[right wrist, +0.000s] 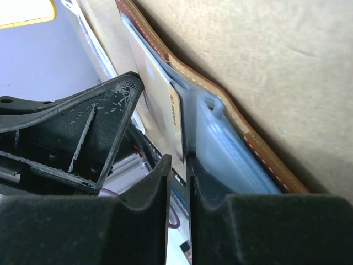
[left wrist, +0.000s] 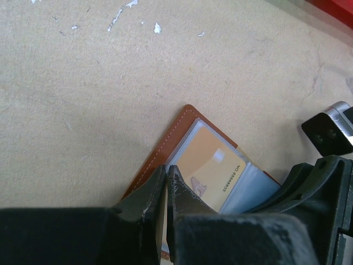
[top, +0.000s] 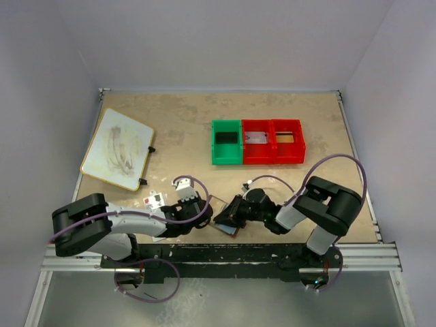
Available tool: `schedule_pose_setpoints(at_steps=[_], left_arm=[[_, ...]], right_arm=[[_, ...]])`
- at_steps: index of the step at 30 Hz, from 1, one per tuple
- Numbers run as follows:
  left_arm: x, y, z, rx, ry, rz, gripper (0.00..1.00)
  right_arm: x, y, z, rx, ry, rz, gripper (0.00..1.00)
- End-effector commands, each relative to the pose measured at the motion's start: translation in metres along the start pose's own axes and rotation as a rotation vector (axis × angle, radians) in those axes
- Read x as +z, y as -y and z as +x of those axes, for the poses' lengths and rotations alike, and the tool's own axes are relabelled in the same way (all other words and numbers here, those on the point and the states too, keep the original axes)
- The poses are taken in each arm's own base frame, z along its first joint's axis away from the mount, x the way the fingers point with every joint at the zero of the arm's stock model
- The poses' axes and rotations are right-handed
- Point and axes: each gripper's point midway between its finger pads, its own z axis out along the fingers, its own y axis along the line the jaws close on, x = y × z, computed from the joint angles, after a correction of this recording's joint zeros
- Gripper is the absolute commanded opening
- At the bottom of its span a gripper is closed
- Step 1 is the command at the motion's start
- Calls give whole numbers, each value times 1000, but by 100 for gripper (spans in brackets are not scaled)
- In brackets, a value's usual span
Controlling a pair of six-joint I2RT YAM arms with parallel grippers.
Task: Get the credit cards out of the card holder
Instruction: Remove the credit card from the card holder.
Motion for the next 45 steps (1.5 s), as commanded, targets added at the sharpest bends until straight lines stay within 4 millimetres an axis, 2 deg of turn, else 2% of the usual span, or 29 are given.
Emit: schedule_pose_setpoints(at_steps=[1,5,12,16,21,31,36,38,40,42,45], left_arm=[[-18,-26,57,94,-243,-34,0],[-19,-27,55,86,-237,-32,0],[-19,-27,55,83,-236,-31,0],[-19,-34,50,84,-213,-56,0],[-18,-44,47,91,-193,-96,0],[-15,-45,49,102,-193,-103,0],[-14,-46,50,107,-195,-109,0],[-14,-47,49,108,-192,-112,0],[-14,-47,48,109,-189,-115,0],[-14,-48,48,110,-187,-117,0],[-14,-49,48,110,-190,-120,0]], right_arm=[[13,-44,-51,-53,207,-57,20],[17,-45,-53,-71,206,-30,16],[18,-53,-59,-129,206,-33,0],[12,-56,-66,-151,220,-22,0],[1,-50,-68,-142,227,-21,0],[-14,-38,-71,-152,245,11,0],[-14,-36,-74,-209,242,41,0],[-14,-30,-74,-227,230,72,6],[-14,-22,-75,-245,227,94,18],[-16,-14,-77,-258,222,112,22],[-17,-16,-76,-290,202,73,29]])
